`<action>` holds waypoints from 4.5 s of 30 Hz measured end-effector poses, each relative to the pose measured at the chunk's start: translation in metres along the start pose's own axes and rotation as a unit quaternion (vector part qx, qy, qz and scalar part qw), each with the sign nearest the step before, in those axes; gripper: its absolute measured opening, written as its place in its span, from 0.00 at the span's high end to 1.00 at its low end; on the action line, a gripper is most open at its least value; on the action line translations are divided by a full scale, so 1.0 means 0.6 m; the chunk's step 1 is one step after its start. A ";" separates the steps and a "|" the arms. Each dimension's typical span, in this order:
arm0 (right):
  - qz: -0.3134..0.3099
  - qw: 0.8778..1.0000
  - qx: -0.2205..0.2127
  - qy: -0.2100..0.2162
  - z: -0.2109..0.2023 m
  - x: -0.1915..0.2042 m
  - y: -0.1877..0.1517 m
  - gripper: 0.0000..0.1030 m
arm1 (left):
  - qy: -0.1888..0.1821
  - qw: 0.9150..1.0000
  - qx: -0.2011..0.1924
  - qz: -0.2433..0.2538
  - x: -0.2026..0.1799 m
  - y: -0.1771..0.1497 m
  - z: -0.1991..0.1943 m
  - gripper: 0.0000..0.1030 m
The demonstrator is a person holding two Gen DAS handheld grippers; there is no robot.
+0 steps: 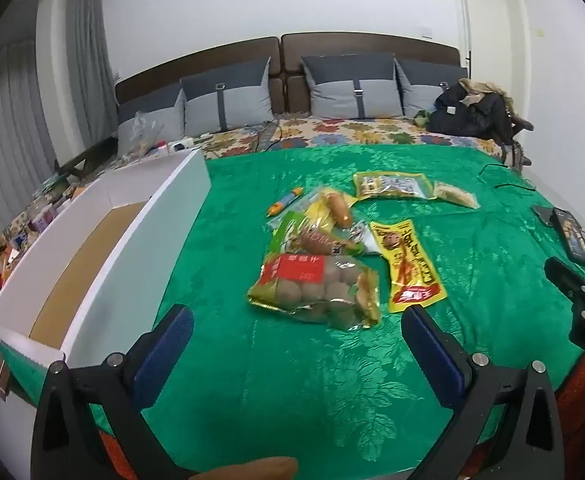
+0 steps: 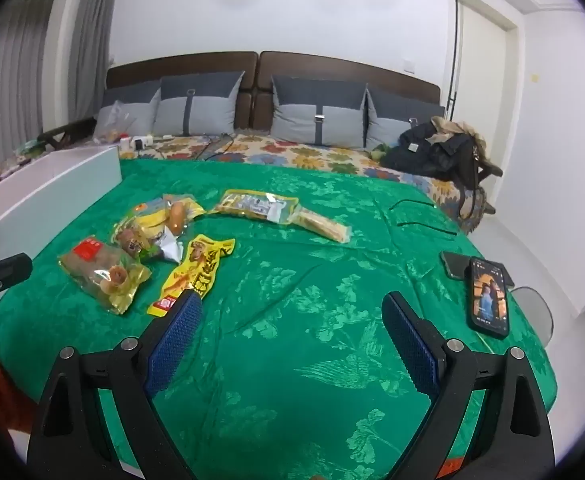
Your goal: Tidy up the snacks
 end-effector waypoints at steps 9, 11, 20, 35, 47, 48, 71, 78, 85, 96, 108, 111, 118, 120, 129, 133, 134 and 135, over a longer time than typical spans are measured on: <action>-0.023 1.000 0.007 0.005 0.017 0.019 -0.012 0.09 | -0.007 1.000 0.014 0.008 0.060 -0.046 0.018 0.00; -0.030 0.999 0.010 0.011 0.019 0.022 -0.009 0.09 | 0.007 1.000 0.019 0.004 0.058 -0.044 0.017 0.00; -0.037 0.999 0.011 0.018 0.024 0.027 -0.008 0.09 | 0.027 0.999 0.037 0.008 0.028 -0.037 0.025 0.00; -0.036 0.999 0.010 0.020 0.025 0.028 -0.008 0.09 | 0.030 0.999 0.036 0.008 0.013 -0.033 0.026 0.00; -0.036 0.999 0.012 0.021 0.027 0.028 -0.009 0.09 | 0.033 0.999 0.041 0.005 0.017 -0.040 0.033 0.00; -0.036 0.999 0.013 0.021 0.027 0.029 -0.009 0.09 | 0.033 0.999 0.041 0.005 0.017 -0.041 0.034 0.00; -0.036 0.999 0.025 0.029 0.040 0.034 -0.015 0.09 | 0.036 0.998 0.054 0.004 0.020 -0.052 0.049 0.00; -0.036 0.999 0.027 0.030 0.041 0.034 -0.016 0.09 | 0.036 0.998 0.060 0.004 0.019 -0.054 0.055 0.00; -0.033 0.998 0.033 0.033 0.045 0.034 -0.017 0.09 | 0.033 0.997 0.071 -0.004 0.024 -0.061 0.065 0.00; -0.022 0.997 0.073 0.027 0.076 0.024 -0.027 0.09 | 0.017 0.989 0.142 -0.032 0.055 -0.089 0.147 0.00; 0.011 0.986 0.163 0.020 0.140 0.008 -0.062 0.09 | -0.004 0.982 0.180 -0.060 0.073 -0.112 0.200 0.00; 0.018 0.984 0.177 0.017 0.149 0.003 -0.067 0.09 | -0.007 0.982 0.178 -0.063 0.075 -0.114 0.200 0.00; 0.021 0.977 0.212 0.009 0.170 0.001 -0.082 0.09 | -0.007 0.984 0.165 -0.061 0.077 -0.119 0.195 0.00; 0.024 0.975 0.219 0.009 0.177 0.000 -0.087 0.09 | -0.008 0.985 0.163 -0.060 0.077 -0.119 0.194 0.00; 0.037 0.975 0.216 0.017 0.177 -0.003 -0.090 0.08 | -0.010 0.985 0.163 -0.056 0.080 -0.121 0.190 0.00; 0.039 0.977 0.210 0.015 0.177 -0.002 -0.091 0.08 | -0.011 0.985 0.164 -0.054 0.081 -0.120 0.189 0.00; 0.040 0.977 0.209 0.015 0.177 -0.001 -0.091 0.08 | -0.011 0.985 0.165 -0.054 0.081 -0.120 0.189 0.00; 0.040 0.977 0.208 0.015 0.176 -0.001 -0.091 0.08 | -0.011 0.985 0.165 -0.053 0.082 -0.120 0.190 0.00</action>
Point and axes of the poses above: each gripper's, at about its wrist camera, not at the fingertips, and z roughly the way its jaws point, x to its left, y to its top, the point moved 1 cm from there along z, roughly the way its jaws point, and after that the axes turned 6 degrees about z, right-handed, at the moved point
